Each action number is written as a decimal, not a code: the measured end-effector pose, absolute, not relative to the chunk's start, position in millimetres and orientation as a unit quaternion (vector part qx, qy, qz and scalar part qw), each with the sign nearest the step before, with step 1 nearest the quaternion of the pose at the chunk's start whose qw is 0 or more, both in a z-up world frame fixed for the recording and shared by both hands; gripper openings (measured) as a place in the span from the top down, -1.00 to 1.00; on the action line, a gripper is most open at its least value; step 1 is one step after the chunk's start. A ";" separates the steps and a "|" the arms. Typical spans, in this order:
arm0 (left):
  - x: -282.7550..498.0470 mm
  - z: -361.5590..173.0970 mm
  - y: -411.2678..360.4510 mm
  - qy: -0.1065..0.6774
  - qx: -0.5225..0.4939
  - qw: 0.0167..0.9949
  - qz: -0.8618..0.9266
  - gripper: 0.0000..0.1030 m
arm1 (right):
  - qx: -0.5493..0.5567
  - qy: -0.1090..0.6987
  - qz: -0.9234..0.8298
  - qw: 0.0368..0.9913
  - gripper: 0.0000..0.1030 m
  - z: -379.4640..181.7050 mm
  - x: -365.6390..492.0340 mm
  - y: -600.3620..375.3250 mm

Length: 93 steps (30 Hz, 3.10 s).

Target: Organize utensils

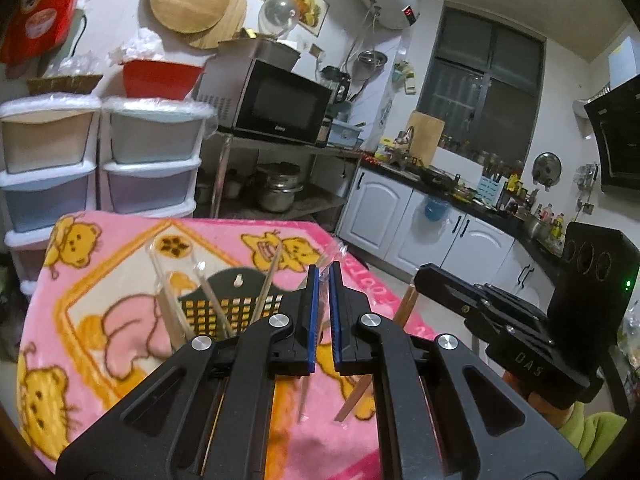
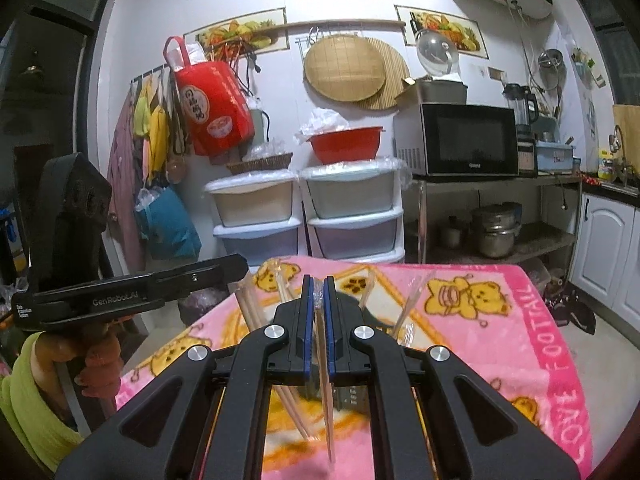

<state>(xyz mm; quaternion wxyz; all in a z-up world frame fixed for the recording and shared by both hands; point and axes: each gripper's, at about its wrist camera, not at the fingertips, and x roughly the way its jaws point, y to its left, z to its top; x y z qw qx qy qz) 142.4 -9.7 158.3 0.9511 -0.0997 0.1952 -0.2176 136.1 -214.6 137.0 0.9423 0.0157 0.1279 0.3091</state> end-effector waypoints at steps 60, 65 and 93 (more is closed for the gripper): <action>214.9 189.1 -2.9 0.160 -0.096 0.969 -0.159 0.94 | 0.039 0.079 0.295 0.951 0.90 189.8 241.0 -189.1; 220.6 176.0 -4.8 0.175 -0.092 0.967 -0.158 0.94 | 0.040 0.089 0.292 0.951 0.90 177.4 245.5 -186.1; 224.3 126.4 -8.1 0.235 -0.070 0.960 -0.134 0.59 | 0.032 0.200 0.254 0.946 0.82 111.0 258.2 -183.5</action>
